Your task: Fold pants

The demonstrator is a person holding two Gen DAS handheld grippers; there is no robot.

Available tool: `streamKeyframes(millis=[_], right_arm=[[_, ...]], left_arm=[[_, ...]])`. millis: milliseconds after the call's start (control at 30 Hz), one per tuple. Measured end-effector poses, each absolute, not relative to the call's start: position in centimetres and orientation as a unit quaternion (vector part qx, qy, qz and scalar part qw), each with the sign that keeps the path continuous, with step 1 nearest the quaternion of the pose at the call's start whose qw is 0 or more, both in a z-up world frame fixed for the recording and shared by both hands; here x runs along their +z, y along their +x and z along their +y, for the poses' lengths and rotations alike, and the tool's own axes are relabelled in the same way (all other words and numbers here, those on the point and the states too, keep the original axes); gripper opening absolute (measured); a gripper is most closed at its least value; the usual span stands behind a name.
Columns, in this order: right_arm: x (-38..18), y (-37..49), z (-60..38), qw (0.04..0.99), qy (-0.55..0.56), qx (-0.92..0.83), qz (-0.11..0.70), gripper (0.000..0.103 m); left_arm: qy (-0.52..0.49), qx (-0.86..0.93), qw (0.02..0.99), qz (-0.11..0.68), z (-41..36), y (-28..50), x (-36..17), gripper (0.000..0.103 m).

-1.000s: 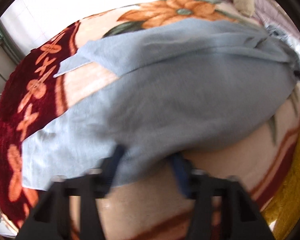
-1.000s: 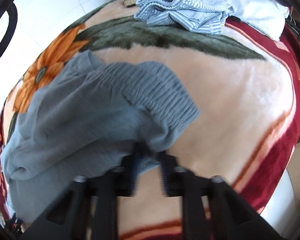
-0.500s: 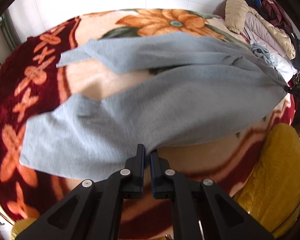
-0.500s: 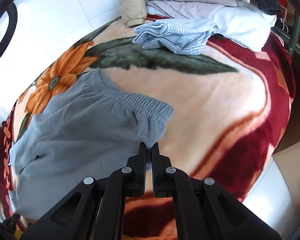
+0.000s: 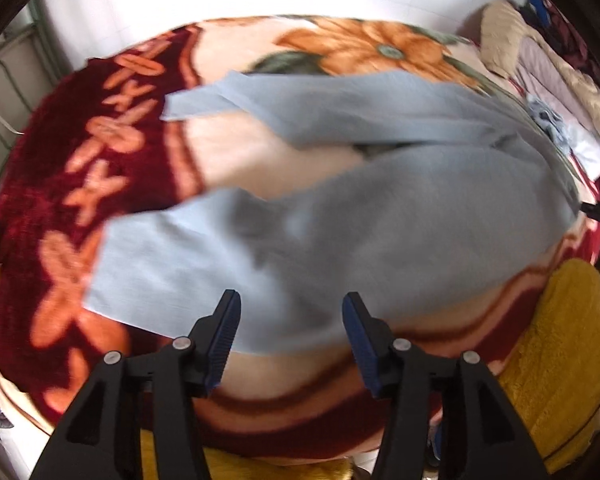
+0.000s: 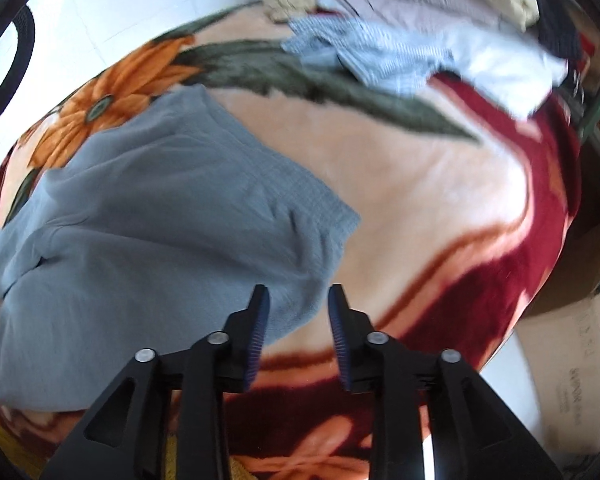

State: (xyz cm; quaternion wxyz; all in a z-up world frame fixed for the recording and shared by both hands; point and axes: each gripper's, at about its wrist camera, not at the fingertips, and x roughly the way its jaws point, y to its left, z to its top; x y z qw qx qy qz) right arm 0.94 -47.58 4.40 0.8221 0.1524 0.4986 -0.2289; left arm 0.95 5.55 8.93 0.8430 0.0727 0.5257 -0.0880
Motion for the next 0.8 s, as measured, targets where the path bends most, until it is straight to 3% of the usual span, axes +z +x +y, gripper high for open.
streamKeyframes(millis=[267, 800], right_arm=[[7.0, 2.0, -41.3, 0.848, 0.099, -0.168, 0.494, 0.037], [2.7, 5.0, -27.6, 0.827, 0.056, -0.035, 0.559, 0.038]], left_arm=[[0.051, -0.005, 0.851, 0.523, 13.1, 3.6, 10.9, 0.062], [-0.007, 0.073, 0.797, 0.599, 20.2, 8.2, 5.1, 0.062]])
